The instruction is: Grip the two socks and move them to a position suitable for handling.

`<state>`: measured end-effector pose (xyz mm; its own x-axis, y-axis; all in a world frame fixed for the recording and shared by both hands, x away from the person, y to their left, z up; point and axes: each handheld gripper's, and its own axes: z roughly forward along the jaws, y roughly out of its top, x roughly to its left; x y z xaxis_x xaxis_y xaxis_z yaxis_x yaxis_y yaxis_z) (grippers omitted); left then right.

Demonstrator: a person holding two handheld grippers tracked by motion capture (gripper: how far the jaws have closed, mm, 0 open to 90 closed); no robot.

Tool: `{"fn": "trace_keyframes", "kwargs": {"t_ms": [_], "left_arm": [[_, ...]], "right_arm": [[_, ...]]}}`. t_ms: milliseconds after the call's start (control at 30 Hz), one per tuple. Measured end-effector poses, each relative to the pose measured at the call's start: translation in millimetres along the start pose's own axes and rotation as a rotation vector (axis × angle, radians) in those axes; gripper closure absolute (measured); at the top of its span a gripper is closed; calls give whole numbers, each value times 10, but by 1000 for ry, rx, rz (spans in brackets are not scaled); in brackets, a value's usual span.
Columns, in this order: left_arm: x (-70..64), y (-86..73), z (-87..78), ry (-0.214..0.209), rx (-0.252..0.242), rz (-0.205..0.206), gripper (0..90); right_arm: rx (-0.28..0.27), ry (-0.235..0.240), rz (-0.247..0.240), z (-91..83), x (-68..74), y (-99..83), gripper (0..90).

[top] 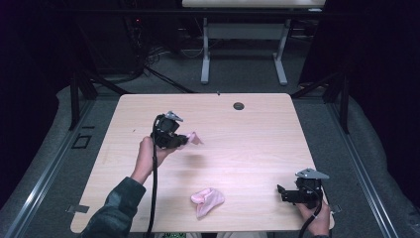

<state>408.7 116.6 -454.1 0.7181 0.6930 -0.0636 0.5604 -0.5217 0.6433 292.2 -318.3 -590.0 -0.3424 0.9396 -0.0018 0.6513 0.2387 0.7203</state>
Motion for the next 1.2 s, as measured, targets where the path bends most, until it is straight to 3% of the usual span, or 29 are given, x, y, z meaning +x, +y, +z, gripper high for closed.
{"fn": "trace_keyframes", "kwargs": {"t_ms": [67, 367, 667, 900, 1033, 1100, 1133, 1200], "left_arm": [[-128, -26, 88, -29, 16, 20, 866], [-392, -141, 362, -126, 66, 43, 865], [-596, -348, 738, -164, 149, 57, 862], [-580, -439, 882, -173, 177, 42, 852], [-561, -469, 920, -190, 182, 29, 770], [-553, -465, 900, -210, 173, 34, 660], [-553, -464, 883, -206, 166, 29, 540], [-544, -462, 827, -203, 149, 30, 488]], "right_arm": [[0, 0, 0, 0, 0, 0, 15], [-1, -2, 0, 1, 1, 0, 15], [-2, 2, -1, 0, 0, -1, 20], [-2, 4, -3, -1, 0, 0, 21], [-1, 4, 1, 0, -2, 0, 21], [-2, 4, 1, 0, -1, 0, 22], [-1, 5, 1, 3, -3, 1, 20], [-1, 4, 1, 3, -3, 1, 20]]}}
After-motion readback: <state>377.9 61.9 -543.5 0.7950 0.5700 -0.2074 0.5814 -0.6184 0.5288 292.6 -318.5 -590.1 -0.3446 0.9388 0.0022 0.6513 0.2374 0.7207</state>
